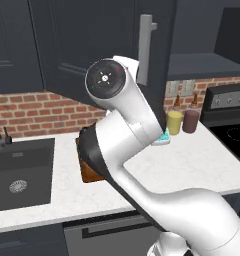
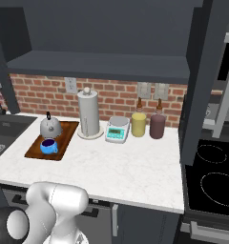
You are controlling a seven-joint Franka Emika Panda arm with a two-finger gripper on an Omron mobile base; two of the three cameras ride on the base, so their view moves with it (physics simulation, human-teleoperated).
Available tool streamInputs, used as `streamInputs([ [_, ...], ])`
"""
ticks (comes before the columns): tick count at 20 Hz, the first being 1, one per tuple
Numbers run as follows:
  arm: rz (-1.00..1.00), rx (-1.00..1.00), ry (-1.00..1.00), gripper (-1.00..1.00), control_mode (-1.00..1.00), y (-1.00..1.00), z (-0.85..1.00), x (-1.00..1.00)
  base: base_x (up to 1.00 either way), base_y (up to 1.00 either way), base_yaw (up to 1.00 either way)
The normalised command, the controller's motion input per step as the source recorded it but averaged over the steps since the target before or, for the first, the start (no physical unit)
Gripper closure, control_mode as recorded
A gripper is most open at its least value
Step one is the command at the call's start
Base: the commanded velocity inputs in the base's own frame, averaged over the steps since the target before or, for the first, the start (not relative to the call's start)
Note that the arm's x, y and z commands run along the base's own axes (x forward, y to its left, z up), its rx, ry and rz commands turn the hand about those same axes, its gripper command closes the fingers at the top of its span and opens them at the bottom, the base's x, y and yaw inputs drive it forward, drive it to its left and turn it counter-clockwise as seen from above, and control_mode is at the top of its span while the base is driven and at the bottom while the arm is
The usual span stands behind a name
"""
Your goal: Pick the kettle from the counter and place it on the tray. Then pick the mug from the cabinet and place it on the tray. Then close the cabinet doors.
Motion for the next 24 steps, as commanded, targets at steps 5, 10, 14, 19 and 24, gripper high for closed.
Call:
streamInputs([
  [5,-0.13,0.0,0.0,-1.0,-1.0,-0.66,-0.1,0.73,0.0,0.0,0.0],
  [10,-0.06,0.0,0.03,-1.0,-1.0,-0.56,-0.16,0.93,0.0,0.0,0.0],
  [14,-0.01,0.0,0.09,-1.0,-1.0,-0.51,-0.24,1.0,0.0,0.0,0.0],
  [19,0.0,0.0,0.12,-1.0,-1.0,-0.4,-0.24,1.0,0.0,0.0,0.0],
  [24,0.15,0.0,0.07,-1.0,-1.0,-0.21,-0.25,0.96,0.0,0.0,0.0],
])
